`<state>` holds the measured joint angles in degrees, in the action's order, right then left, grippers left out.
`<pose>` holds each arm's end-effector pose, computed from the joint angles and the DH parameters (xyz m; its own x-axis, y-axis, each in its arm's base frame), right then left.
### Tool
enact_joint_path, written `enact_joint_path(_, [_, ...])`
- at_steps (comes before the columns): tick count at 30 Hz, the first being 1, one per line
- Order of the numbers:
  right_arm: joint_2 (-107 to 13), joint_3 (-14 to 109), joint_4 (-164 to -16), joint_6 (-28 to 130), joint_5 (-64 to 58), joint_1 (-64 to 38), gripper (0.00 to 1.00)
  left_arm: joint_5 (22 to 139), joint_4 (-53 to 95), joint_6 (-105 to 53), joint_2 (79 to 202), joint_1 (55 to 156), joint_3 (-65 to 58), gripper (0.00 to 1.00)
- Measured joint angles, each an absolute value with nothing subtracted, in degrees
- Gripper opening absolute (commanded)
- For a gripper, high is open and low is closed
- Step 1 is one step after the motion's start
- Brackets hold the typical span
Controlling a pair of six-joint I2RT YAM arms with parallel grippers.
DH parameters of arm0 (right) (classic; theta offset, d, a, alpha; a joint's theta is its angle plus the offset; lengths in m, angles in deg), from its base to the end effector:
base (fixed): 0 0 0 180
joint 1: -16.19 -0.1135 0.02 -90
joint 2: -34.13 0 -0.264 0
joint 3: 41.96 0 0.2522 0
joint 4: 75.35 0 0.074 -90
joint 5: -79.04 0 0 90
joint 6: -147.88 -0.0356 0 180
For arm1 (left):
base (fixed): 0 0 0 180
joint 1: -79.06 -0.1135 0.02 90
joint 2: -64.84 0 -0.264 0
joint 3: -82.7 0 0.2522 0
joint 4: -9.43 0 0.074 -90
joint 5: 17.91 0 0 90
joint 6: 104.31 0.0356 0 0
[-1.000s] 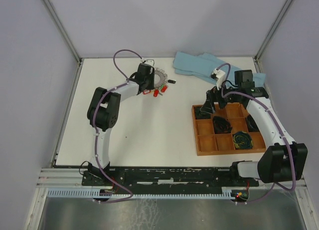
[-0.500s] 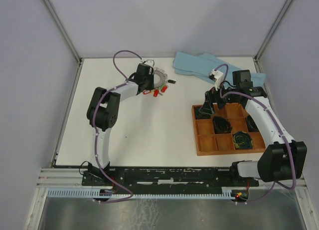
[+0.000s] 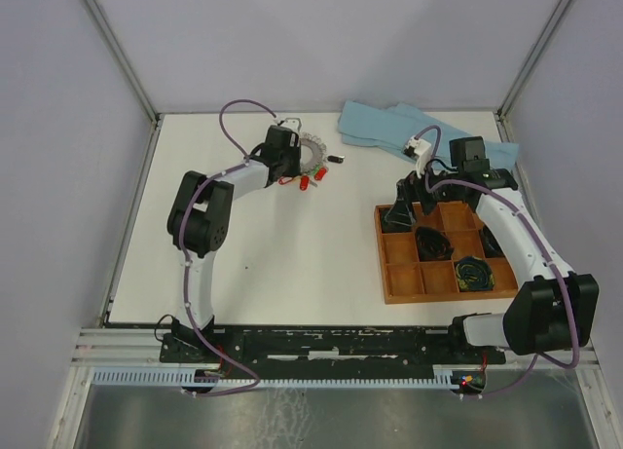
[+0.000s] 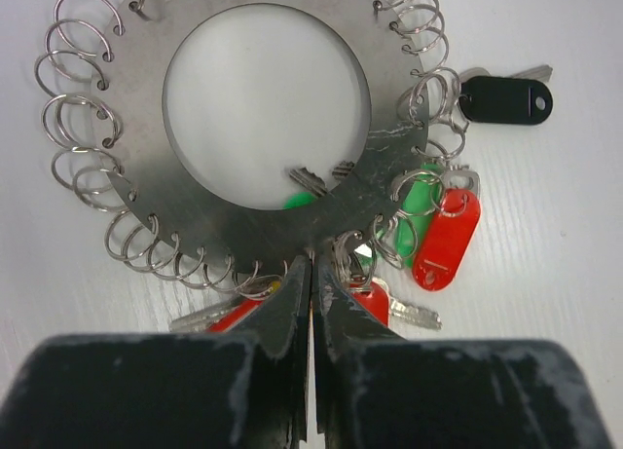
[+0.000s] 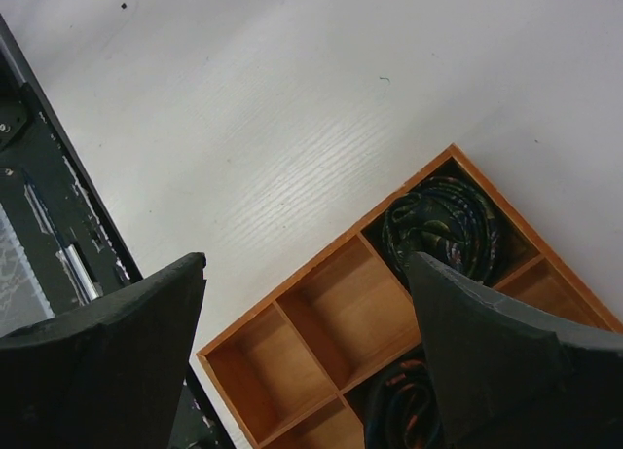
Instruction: Remove the keys from the keyring
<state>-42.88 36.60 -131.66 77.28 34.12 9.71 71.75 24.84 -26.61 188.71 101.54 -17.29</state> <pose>0.2654 0.0555 0.2966 -0.6041 -0.3047 -0.7363 -0.7276 0.5877 0.3538 0.4460 -0.1843 0.1612 -0.6522 0.0394 -0.7570 0.2448 0.9561 -0.1612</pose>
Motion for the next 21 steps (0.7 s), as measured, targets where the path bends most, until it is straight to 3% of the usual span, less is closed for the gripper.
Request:
enact_joint_path(15, [-42.44,34.28,-125.76,74.96,43.17,4.22,0.93,80.21,14.63,-34.26,164.97,102.46,1.0,0.03])
enact_joint_path(21, [-39.53,29.63,-118.96,73.93,43.45,0.77,0.91,85.98,5.45,-43.11,153.46,105.06,15.08,0.03])
